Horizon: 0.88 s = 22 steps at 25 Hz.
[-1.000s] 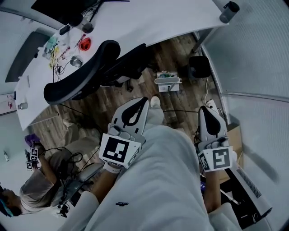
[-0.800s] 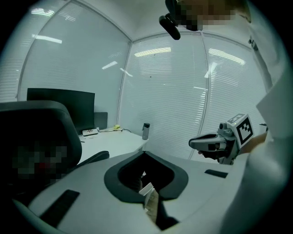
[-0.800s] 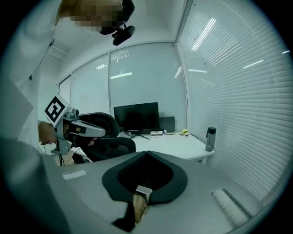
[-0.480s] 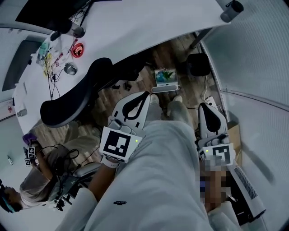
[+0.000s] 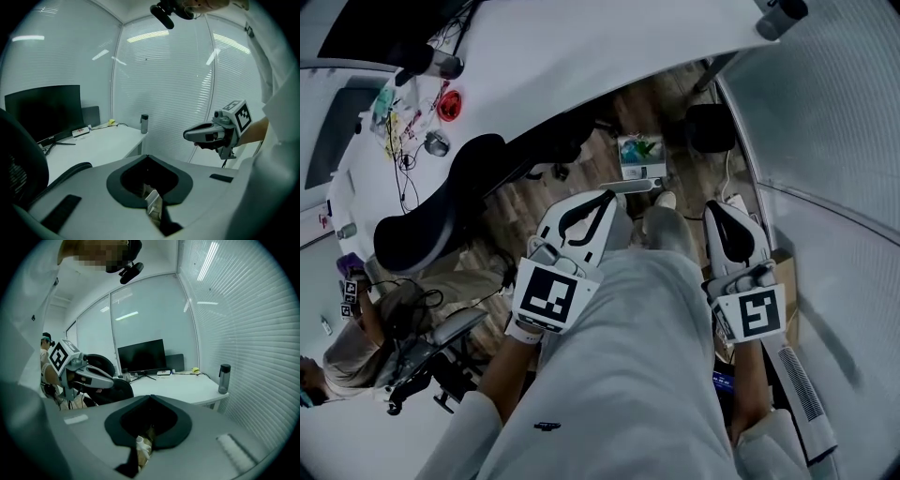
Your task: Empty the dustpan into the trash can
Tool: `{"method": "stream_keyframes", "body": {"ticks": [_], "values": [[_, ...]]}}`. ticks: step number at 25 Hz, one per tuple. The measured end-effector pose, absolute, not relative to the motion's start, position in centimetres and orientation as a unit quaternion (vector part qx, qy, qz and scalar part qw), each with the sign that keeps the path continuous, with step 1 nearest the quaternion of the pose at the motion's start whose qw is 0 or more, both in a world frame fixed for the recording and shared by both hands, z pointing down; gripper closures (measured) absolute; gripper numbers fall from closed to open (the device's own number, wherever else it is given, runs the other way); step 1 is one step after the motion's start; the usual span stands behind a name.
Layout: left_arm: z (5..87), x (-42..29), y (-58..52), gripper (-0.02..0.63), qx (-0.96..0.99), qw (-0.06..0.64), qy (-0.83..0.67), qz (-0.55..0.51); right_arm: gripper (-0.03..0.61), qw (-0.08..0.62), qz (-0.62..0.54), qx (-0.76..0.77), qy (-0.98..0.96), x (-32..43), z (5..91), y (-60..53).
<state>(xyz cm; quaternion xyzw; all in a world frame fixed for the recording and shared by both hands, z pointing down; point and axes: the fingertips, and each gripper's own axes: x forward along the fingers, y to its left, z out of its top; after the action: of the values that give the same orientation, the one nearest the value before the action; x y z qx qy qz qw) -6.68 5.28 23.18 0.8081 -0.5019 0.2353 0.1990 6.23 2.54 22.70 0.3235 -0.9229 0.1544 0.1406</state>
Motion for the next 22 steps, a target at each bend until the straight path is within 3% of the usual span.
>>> {"method": "stream_keyframes", "body": {"ticks": [15,18,22], "values": [[31.7,-4.7,4.8,0.603,0.823,0.221,-0.41,0.326,0.561,0.159,0.184,0.266,-0.933,3.6,28.5,0.3],[33.9,-4.4,5.5,0.539,0.823,0.22,-0.39,0.349,0.529,0.163,0.186,0.257,-0.934,3.6,30.2,1.1],[36.7,-4.1,5.4,0.514,0.822,0.218,-0.369,0.374,0.504,0.173,0.196,0.238,-0.935,3.5,32.4,1.7]]}}
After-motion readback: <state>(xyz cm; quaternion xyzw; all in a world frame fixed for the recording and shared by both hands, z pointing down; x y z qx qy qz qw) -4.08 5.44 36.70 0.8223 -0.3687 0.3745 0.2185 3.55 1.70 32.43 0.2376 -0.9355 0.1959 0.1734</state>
